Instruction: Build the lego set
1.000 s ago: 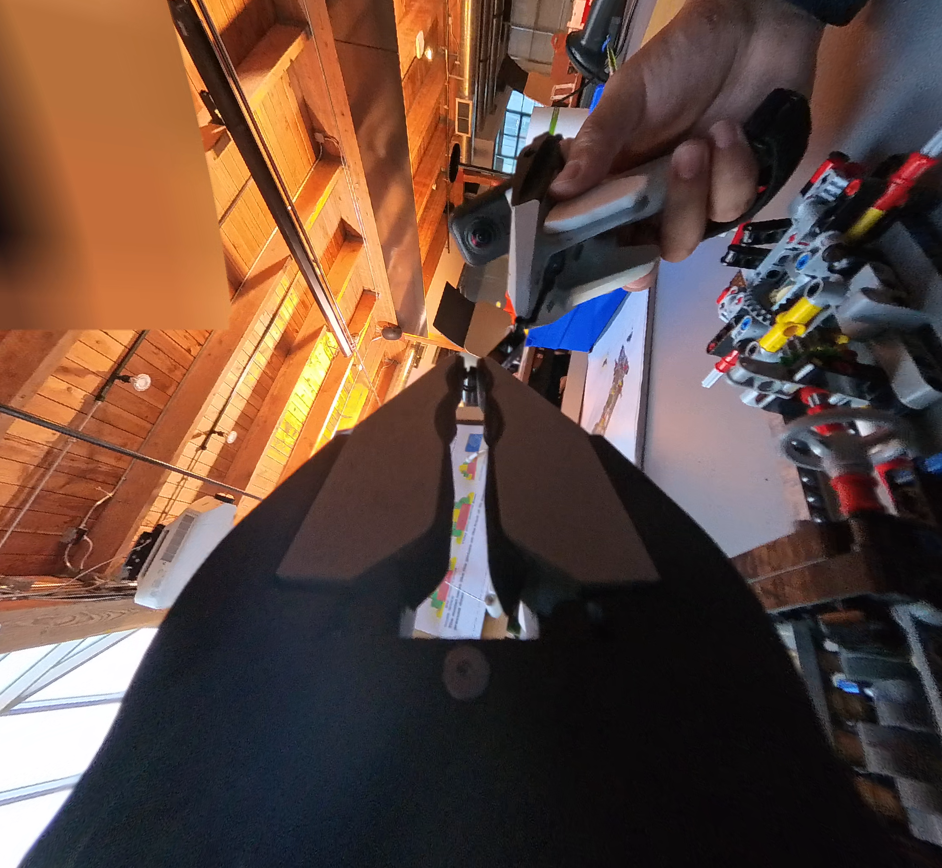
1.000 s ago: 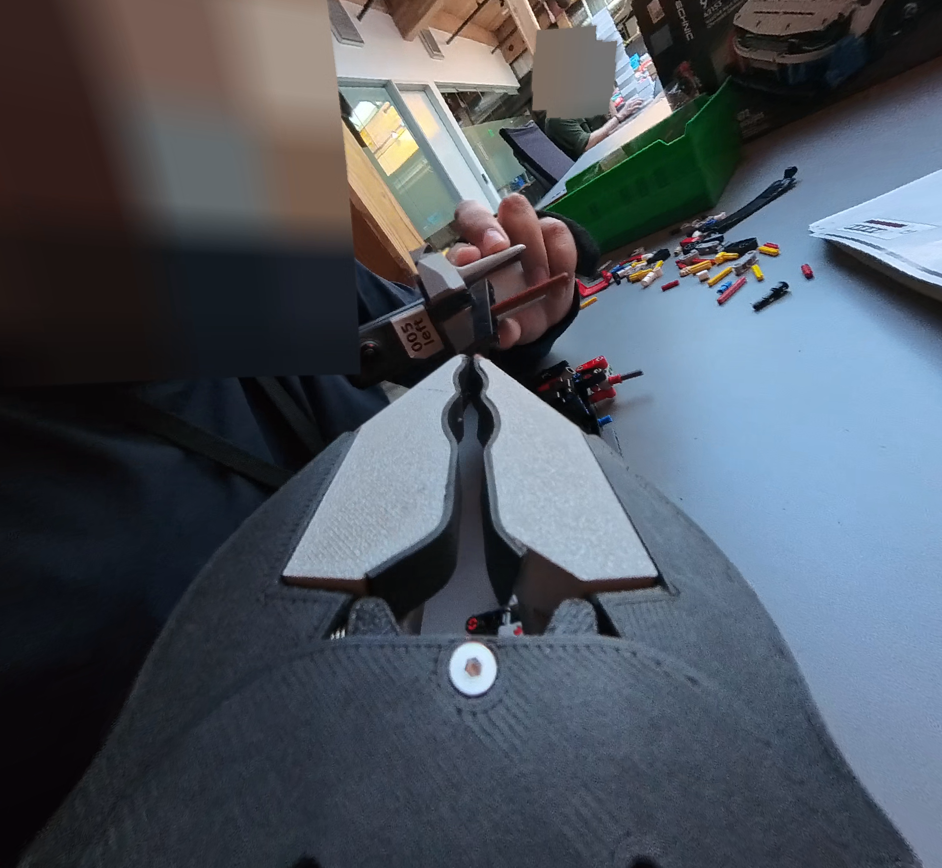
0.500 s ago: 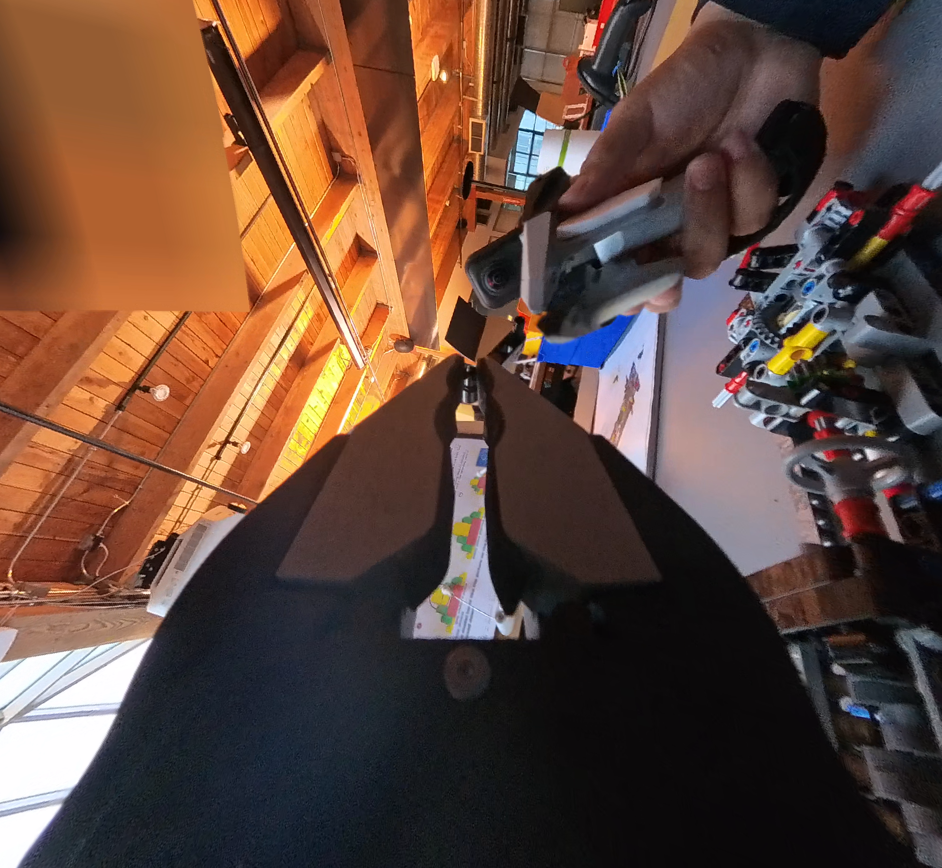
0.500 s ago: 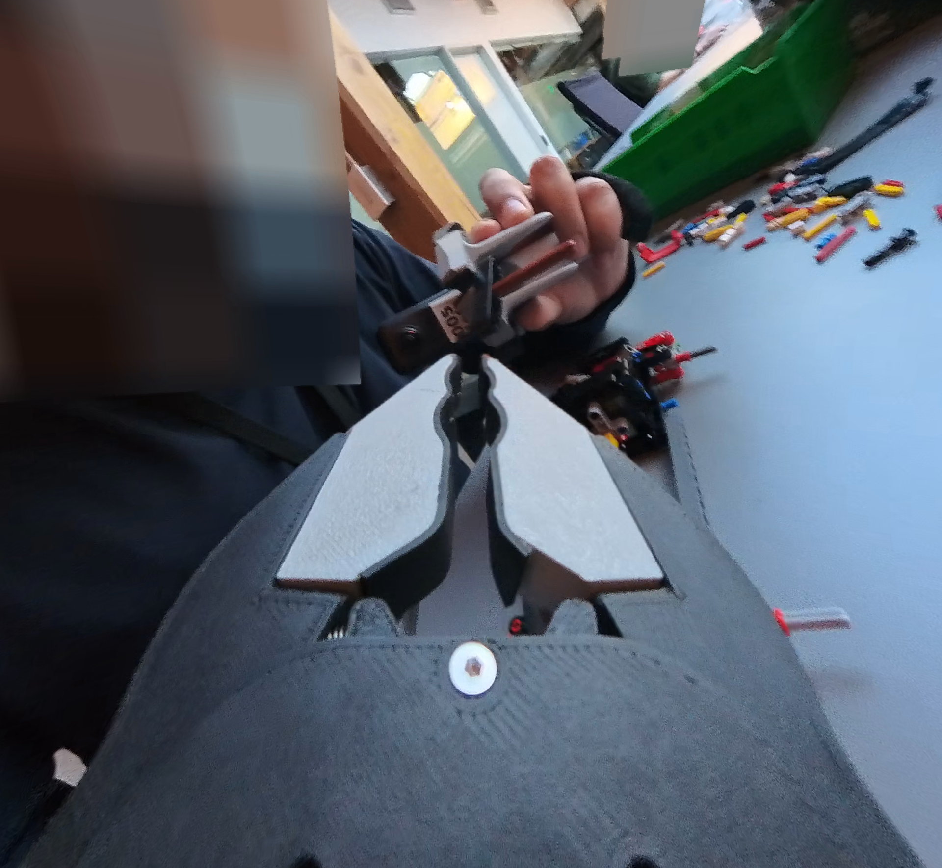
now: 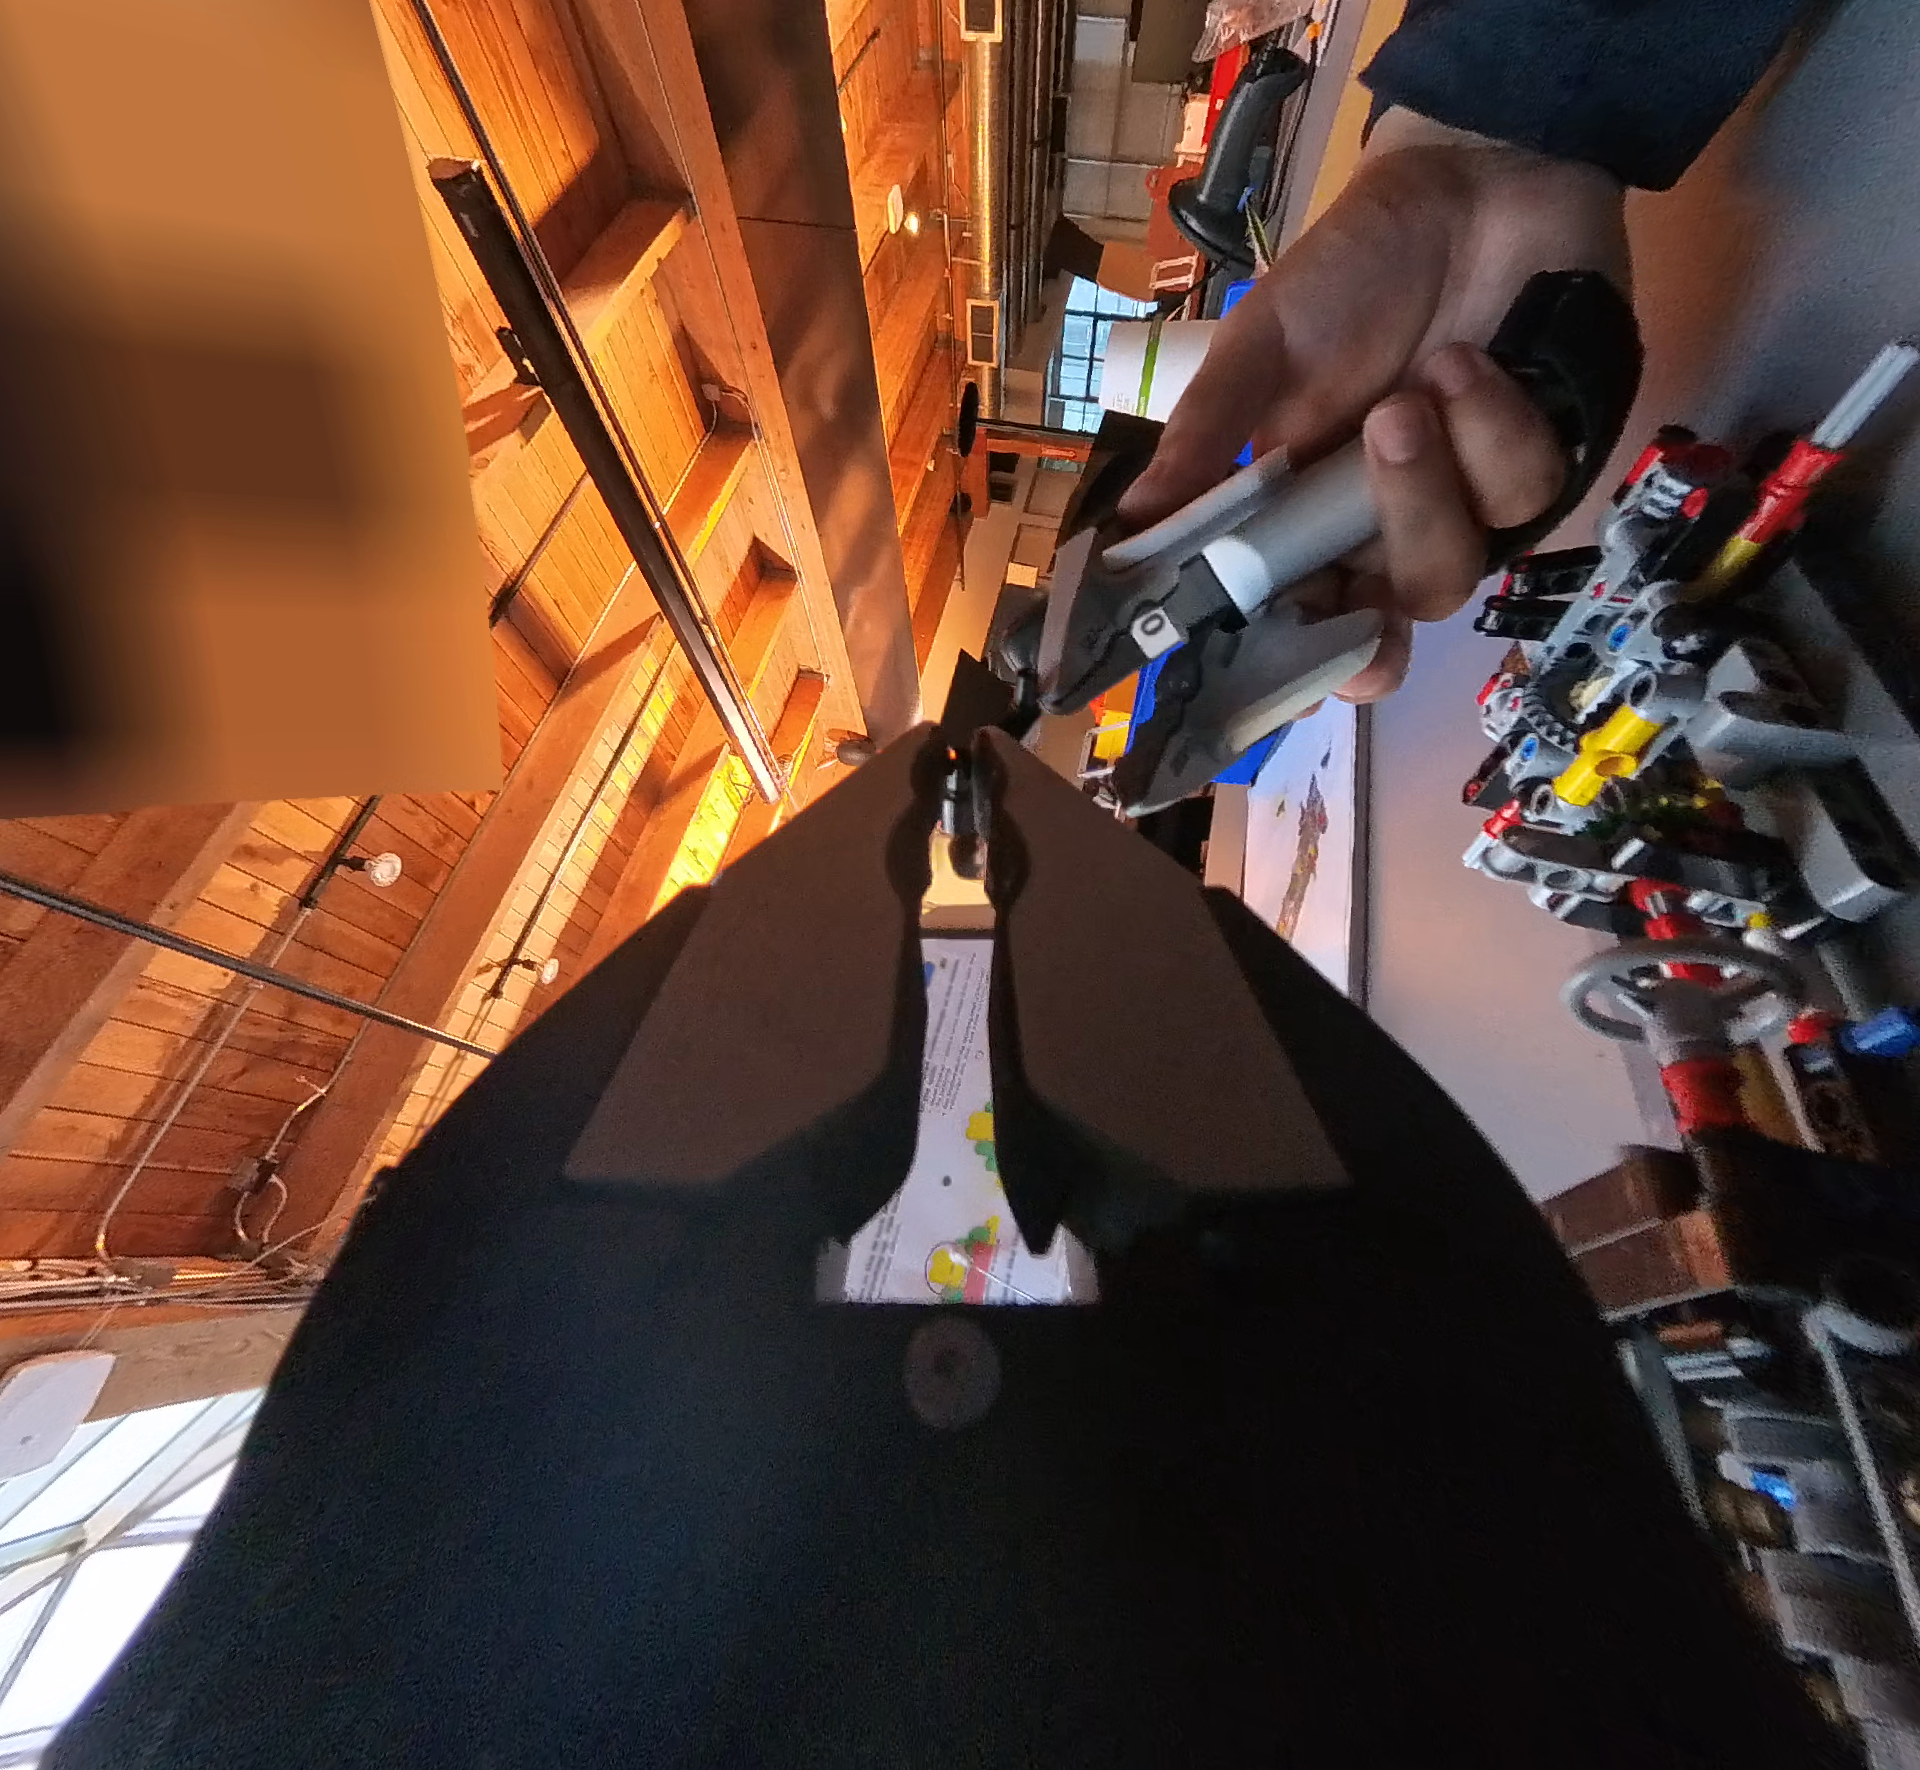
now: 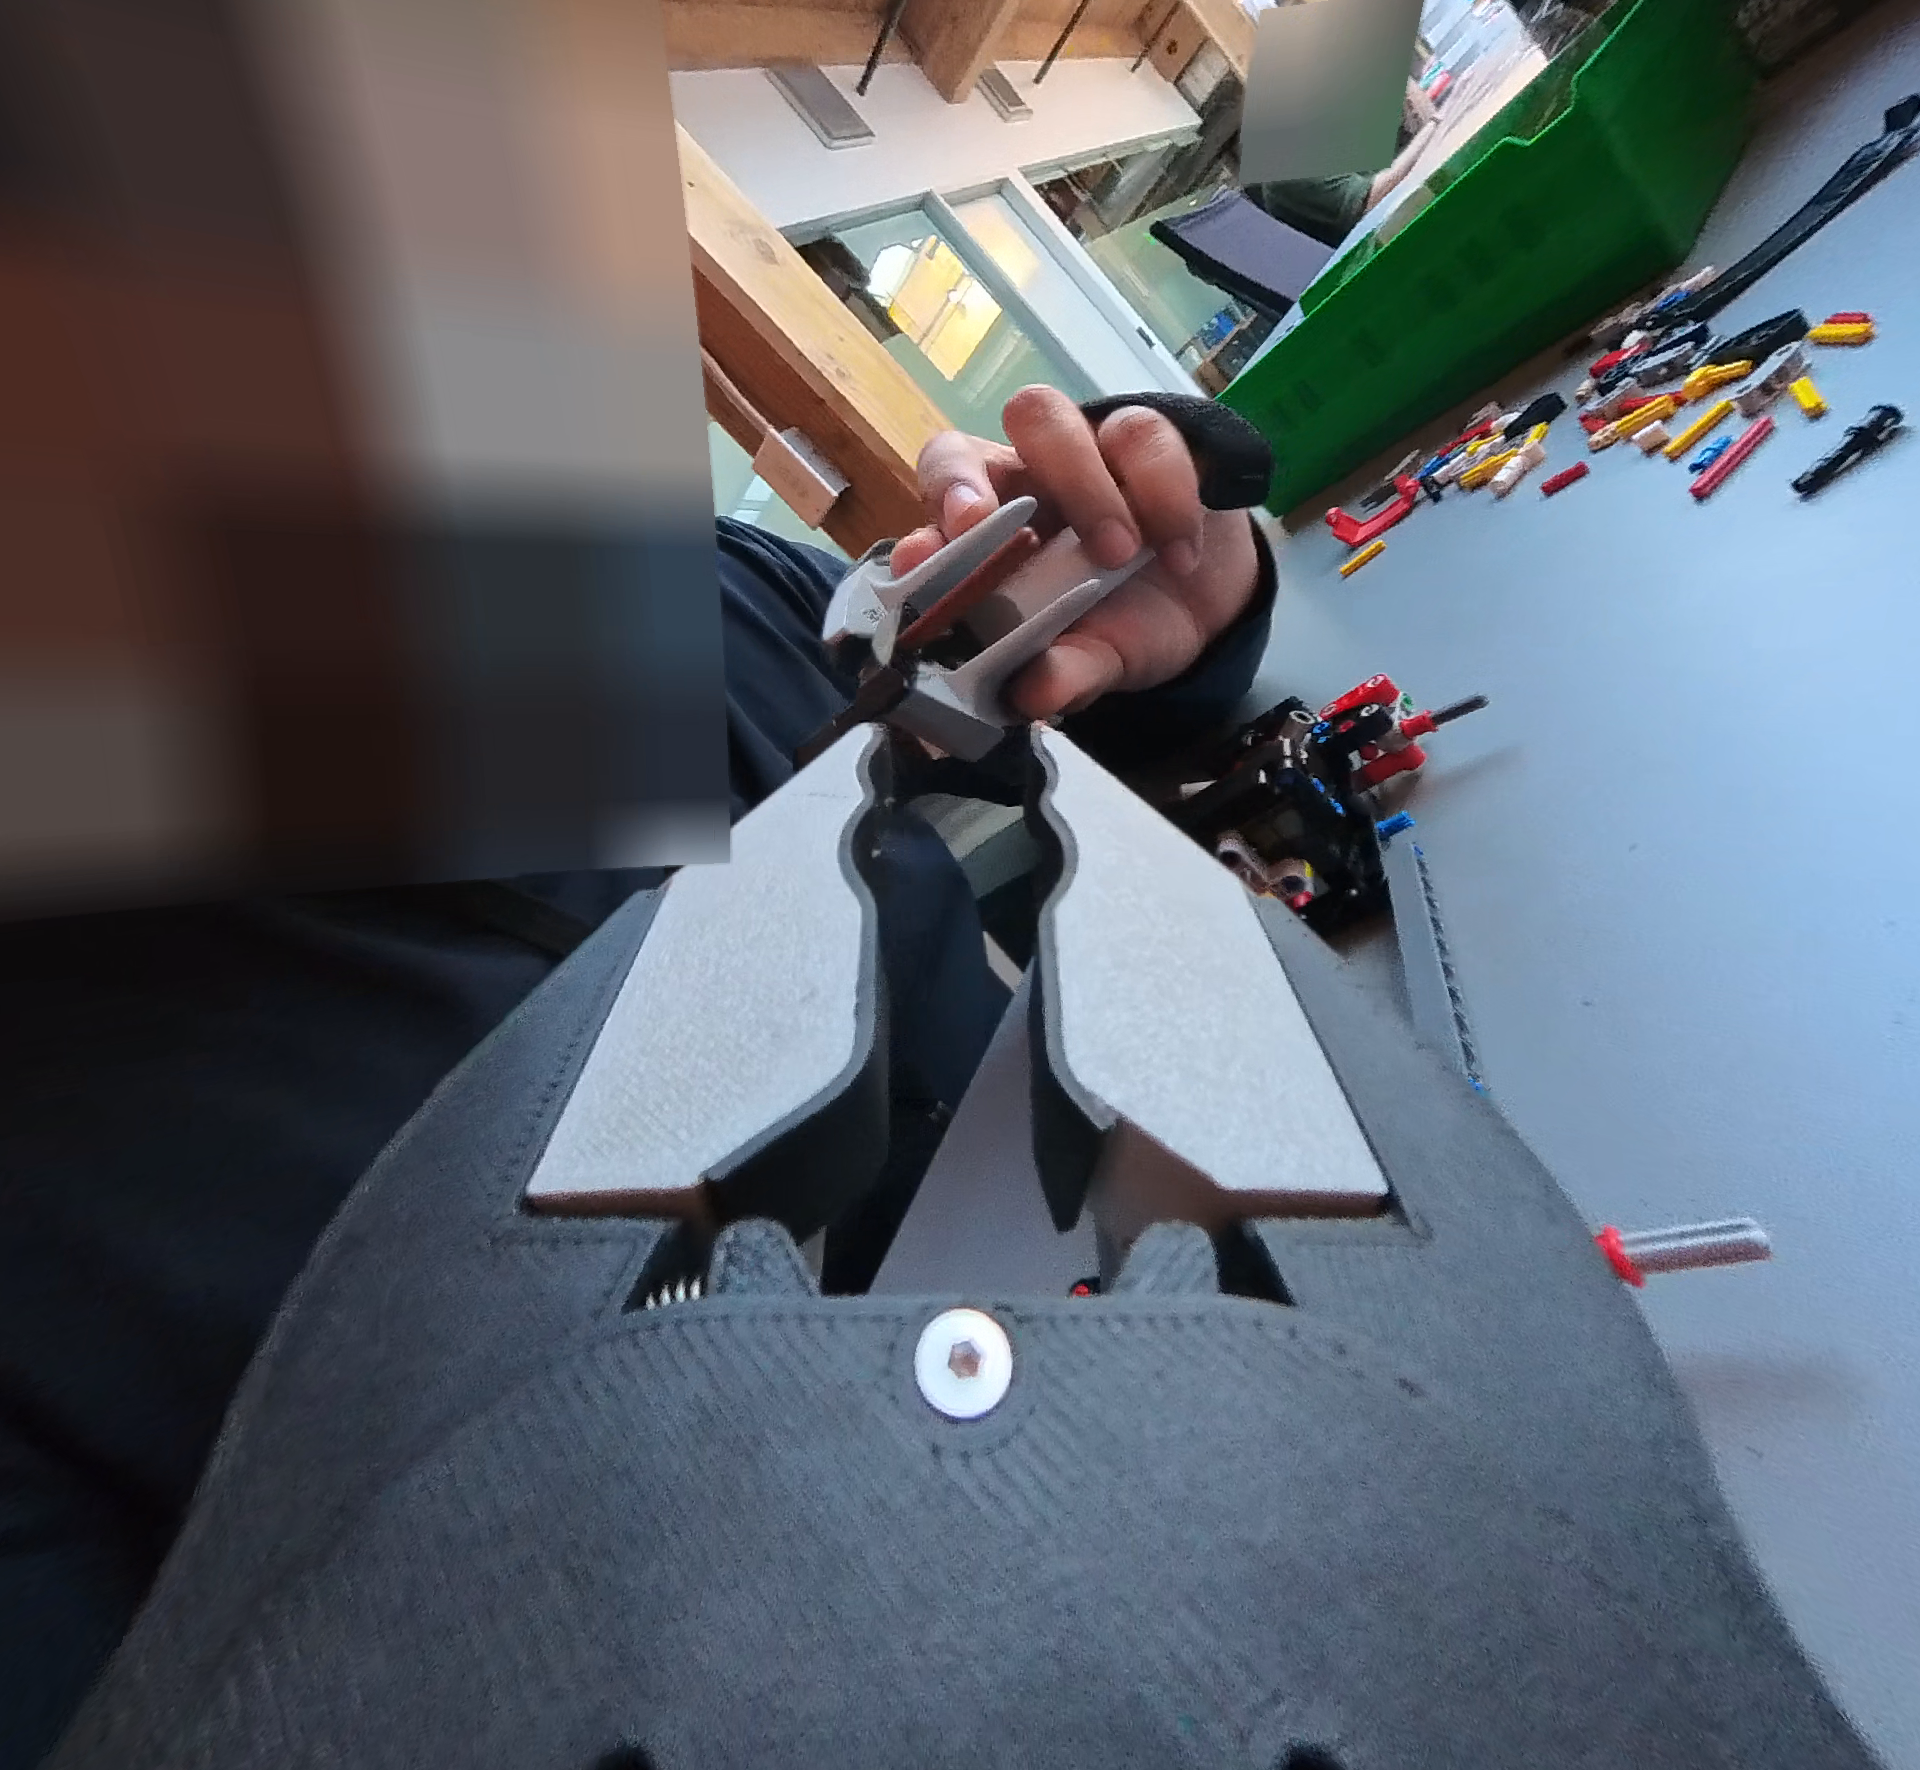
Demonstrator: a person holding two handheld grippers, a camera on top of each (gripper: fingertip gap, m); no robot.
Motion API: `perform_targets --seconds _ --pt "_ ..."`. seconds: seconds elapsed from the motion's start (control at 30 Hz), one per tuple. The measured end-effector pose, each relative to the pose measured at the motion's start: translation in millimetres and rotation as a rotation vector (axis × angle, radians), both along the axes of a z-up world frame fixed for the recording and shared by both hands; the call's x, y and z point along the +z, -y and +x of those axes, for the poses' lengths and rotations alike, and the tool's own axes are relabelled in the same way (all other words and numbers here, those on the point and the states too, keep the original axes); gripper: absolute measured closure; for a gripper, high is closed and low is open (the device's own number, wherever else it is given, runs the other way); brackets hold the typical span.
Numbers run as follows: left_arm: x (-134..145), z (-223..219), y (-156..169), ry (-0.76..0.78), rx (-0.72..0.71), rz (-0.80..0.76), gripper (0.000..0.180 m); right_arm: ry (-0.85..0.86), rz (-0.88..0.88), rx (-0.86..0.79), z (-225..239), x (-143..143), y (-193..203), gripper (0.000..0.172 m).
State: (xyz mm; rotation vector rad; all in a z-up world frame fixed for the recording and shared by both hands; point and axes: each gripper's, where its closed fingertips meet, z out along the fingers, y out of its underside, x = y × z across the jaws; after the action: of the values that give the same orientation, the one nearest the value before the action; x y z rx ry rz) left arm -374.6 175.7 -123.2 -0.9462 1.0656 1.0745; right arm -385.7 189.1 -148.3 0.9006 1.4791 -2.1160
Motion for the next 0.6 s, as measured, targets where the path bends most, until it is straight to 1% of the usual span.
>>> perform_targets --seconds 0.03,0.07,0.1,0.23,0.33,0.4,0.47,0.53,0.6 --pt "0 1 0 -0.007 -0.001 0.001 0.179 0.003 -0.013 0.01 1 1 0 0.152" --pt "-1 1 0 -0.014 0.002 -0.003 0.179 -0.007 -0.026 0.027 4 3 0 0.166" --pt "-3 2 0 -0.021 0.003 -0.008 0.179 -0.025 -0.03 0.041 7 5 1 0.172" --pt "-6 -1 -2 -0.009 0.009 -0.02 0.18 -0.054 0.028 0.031 9 2 4 0.172" --pt "-5 -4 -3 0.005 0.012 -0.022 0.18 -0.065 0.033 0.004 7 3 -1 0.172" --pt "-2 -9 -3 0.043 0.015 -0.023 0.179 -0.053 0.043 -0.026 3 2 -10 0.172" --pt "2 -17 -4 0.076 0.028 -0.011 0.179 -0.043 0.097 -0.11 -7 -4 -27 0.172" --pt "6 -23 -3 0.111 0.033 -0.004 0.18 -0.036 0.147 -0.197 -15 -9 -45 0.164" --pt "7 -24 -3 0.111 0.034 -0.002 0.18 -0.035 0.139 -0.219 -15 -4 -55 0.158"
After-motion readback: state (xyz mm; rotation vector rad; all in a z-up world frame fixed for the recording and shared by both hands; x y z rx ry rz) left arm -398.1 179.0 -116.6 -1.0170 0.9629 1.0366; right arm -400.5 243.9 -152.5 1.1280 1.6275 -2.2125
